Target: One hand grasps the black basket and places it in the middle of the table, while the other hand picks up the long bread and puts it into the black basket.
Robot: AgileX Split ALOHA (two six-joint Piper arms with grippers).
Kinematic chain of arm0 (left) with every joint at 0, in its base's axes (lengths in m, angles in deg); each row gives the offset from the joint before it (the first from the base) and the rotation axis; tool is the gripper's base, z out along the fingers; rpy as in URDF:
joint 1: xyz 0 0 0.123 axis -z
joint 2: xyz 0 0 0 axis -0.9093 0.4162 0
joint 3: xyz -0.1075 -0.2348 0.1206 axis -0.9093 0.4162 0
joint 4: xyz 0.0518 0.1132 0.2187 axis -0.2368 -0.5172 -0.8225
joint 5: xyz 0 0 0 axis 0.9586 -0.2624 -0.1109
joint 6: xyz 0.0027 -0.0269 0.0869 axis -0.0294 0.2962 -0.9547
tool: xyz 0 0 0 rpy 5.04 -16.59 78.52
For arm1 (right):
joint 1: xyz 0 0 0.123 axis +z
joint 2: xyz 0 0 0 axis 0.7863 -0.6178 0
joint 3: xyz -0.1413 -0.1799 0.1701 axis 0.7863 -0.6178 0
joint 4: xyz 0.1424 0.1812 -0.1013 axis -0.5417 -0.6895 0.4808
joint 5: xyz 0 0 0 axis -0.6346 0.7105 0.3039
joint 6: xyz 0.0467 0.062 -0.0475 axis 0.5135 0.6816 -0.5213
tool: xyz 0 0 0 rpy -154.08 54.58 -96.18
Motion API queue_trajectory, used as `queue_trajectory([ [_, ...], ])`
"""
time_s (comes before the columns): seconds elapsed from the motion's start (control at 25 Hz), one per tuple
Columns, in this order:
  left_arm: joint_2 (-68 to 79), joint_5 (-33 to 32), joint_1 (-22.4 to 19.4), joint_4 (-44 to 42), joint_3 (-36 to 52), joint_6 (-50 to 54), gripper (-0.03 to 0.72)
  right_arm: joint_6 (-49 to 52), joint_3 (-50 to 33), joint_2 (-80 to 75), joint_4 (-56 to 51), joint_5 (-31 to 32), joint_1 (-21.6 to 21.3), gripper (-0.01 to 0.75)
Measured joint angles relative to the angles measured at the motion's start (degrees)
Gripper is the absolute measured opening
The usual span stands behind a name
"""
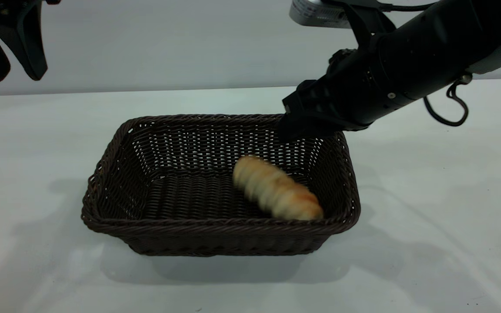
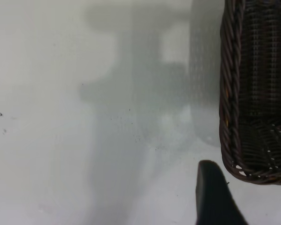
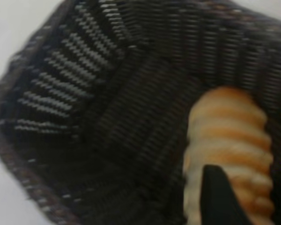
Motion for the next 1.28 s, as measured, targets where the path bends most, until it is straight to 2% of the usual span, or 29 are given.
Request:
queue_trajectory([
  [0.12, 0.0, -0.54, 0.0, 0.0, 0.0, -0.43, 0.424, 1.38, 0.0, 2.19, 0.8, -5.74, 0.0, 0.423],
  [0.32, -1.16, -1.56, 0.0, -0.53, 0.0, -2.15, 0.424, 4.84, -0.95, 11.19, 5.08, -17.05, -0.08, 0.439],
  [0.52, -4.17, -1.73, 0.0, -2.76, 0.0, -2.33, 0.424, 3.17, -4.92, 16.82, 5.42, -20.24, -2.35, 0.441],
  [0.6, -5.01, -1.67, 0.0, -2.8, 0.0, -2.33, 0.424, 2.02, -6.47, 16.87, 5.36, -19.04, -2.83, 0.441],
  [0.8, -5.34, -1.78, 0.0, -2.8, 0.0, -2.33, 0.424, 2.1, -7.66, 16.1, 6.73, -8.04, -2.83, 0.441],
  [0.88, -5.34, -2.42, 0.0, -2.8, 0.0, -2.33, 0.424, 5.32, -7.65, 15.57, 9.0, -6.15, -2.83, 0.441],
  [1.04, -5.34, -3.69, 0.0, -2.8, 0.0, -2.33, 0.424, 19.78, -7.65, 13.42, 21.67, -1.72, -2.83, 0.441],
  [1.28, -5.34, -4.14, 0.0, -2.82, 0.0, -2.33, 0.424, 49.97, -7.65, 12.88, 52.5, 6.2, -3.39, 0.441],
])
